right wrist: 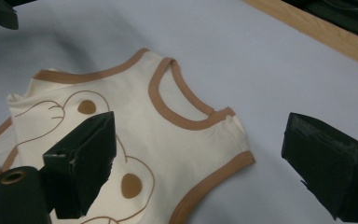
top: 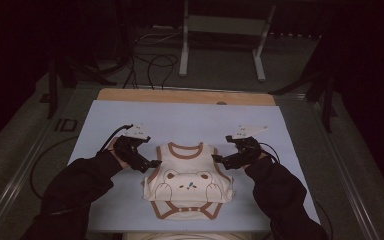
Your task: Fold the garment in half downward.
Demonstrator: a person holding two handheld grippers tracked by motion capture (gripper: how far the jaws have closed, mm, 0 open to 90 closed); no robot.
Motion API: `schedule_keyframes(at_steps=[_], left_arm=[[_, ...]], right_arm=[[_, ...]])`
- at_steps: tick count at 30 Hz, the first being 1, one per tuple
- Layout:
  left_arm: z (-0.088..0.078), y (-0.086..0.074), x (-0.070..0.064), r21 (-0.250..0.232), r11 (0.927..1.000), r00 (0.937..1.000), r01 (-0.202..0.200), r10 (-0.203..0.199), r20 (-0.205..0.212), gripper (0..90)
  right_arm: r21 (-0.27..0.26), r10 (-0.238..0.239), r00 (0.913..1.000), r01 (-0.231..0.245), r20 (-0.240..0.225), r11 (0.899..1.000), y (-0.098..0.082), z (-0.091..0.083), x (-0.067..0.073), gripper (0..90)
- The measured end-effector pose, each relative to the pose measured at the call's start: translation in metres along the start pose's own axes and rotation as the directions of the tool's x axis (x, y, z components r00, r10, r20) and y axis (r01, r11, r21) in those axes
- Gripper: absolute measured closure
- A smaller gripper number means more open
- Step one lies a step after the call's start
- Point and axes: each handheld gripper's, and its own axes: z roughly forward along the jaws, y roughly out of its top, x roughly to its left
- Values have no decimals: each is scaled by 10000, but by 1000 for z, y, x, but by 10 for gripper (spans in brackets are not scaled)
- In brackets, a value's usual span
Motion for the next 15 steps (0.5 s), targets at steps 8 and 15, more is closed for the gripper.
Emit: schedule_keyframes(at_steps=[8, 15], left_arm=[[21, 0, 13, 255, 9997, 10000, 36, -38, 72, 4], [37, -5, 24, 380, 9990, 9997, 245, -244, -36, 4]], right_arm=[[288, -105, 9999, 108, -100, 9995, -1, 22, -9, 101], [631, -137, 9995, 154, -275, 9979, -4, 40, -15, 101]])
